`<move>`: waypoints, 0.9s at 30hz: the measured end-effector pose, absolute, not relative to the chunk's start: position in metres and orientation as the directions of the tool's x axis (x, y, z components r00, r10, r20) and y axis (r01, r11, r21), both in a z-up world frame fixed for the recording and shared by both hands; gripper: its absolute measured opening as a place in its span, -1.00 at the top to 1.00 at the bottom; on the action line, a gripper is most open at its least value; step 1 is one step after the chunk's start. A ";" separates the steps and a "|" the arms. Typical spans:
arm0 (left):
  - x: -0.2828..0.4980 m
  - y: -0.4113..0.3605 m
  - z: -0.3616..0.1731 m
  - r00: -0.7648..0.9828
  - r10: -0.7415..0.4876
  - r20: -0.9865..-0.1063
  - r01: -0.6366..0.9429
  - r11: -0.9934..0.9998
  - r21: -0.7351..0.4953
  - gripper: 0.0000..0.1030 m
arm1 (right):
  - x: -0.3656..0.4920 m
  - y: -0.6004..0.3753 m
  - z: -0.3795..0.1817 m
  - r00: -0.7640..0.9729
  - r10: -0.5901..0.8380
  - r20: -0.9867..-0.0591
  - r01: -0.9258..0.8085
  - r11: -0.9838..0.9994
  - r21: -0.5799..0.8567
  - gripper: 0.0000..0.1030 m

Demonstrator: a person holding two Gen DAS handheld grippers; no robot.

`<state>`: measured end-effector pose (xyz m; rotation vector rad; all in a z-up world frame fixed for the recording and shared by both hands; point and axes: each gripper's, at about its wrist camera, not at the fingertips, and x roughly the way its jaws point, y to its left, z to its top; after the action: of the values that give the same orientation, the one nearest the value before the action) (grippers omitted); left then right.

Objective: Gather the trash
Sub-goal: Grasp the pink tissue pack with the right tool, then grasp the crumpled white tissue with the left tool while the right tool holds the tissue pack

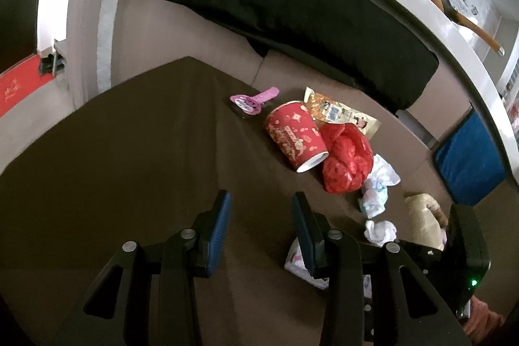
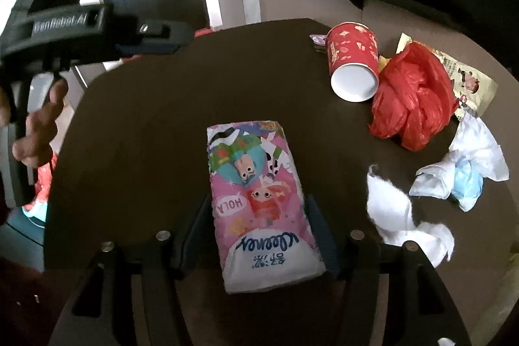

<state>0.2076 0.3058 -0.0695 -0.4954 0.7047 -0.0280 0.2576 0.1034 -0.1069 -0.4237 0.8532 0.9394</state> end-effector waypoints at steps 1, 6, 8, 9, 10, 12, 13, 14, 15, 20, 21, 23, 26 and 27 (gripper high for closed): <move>0.210 0.302 -0.070 0.766 -0.200 -0.611 -0.130 0.882 -0.452 0.22 | 0.257 0.101 -0.106 0.308 0.531 -0.789 -0.837 0.545 0.041 0.01; 0.224 0.278 -0.070 0.756 -0.240 -0.609 -0.081 0.889 -0.451 0.22 | 0.249 0.067 -0.087 0.321 0.570 -0.756 -0.818 0.569 0.083 0.14; 0.229 0.266 -0.070 0.749 -0.265 -0.607 -0.052 0.890 -0.453 0.22 | 0.244 0.046 -0.076 0.355 0.573 -0.739 -0.799 0.597 0.079 0.14; 0.233 0.257 -0.070 0.744 -0.287 -0.604 -0.027 0.890 -0.456 0.22 | 0.243 0.034 -0.070 0.376 0.570 -0.730 -0.784 0.616 0.077 0.14; 0.237 0.249 -0.070 0.738 -0.308 -0.601 -0.004 0.888 -0.460 0.21 | 0.242 0.022 -0.066 0.396 0.564 -0.724 -0.768 0.636 0.076 0.14; 0.244 0.233 -0.071 0.717 -0.359 -0.597 0.047 0.880 -0.472 0.21 | 0.242 -0.007 -0.059 0.444 0.538 -0.716 -0.719 0.691 0.073 0.14; 0.248 0.223 -0.072 0.702 -0.387 -0.598 0.075 0.875 -0.479 0.20 | 0.243 -0.021 -0.057 0.469 0.523 -0.712 -0.692 0.719 0.071 0.14; 0.251 0.216 -0.072 0.690 -0.409 -0.597 0.096 0.870 -0.484 0.20 | 0.243 -0.037 -0.056 0.496 0.505 -0.707 -0.659 0.749 0.073 0.14; 0.254 0.205 -0.072 0.677 -0.431 -0.596 0.124 0.866 -0.485 0.19 | 0.245 -0.053 -0.055 0.521 0.485 -0.702 -0.620 0.781 0.080 0.14; 0.265 0.150 -0.064 0.646 -0.474 -0.598 0.268 0.875 -0.404 0.17 | 0.258 -0.120 -0.055 0.596 0.445 -0.668 -0.438 0.878 0.194 0.14; 0.266 0.138 -0.062 0.640 -0.475 -0.604 0.303 0.878 -0.370 0.17 | 0.258 -0.129 -0.055 0.601 0.449 -0.661 -0.421 0.881 0.215 0.14; 0.269 0.119 -0.061 0.630 -0.466 -0.621 0.347 0.885 -0.312 0.17 | 0.257 -0.146 -0.054 0.615 0.455 -0.643 -0.389 0.885 0.255 0.14; 0.279 0.093 -0.066 0.590 -0.434 -0.681 0.395 0.891 -0.225 0.17 | 0.258 -0.155 -0.054 0.631 0.449 -0.633 -0.371 0.891 0.261 0.14; 0.280 0.088 -0.068 0.582 -0.419 -0.697 0.396 0.894 -0.207 0.17 | 0.257 -0.158 -0.055 0.633 0.449 -0.630 -0.368 0.891 0.266 0.14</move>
<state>0.2803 0.0883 -0.0685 -0.0296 0.8210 -0.4762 0.2570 -0.1576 -0.0546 0.1160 0.7517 0.4682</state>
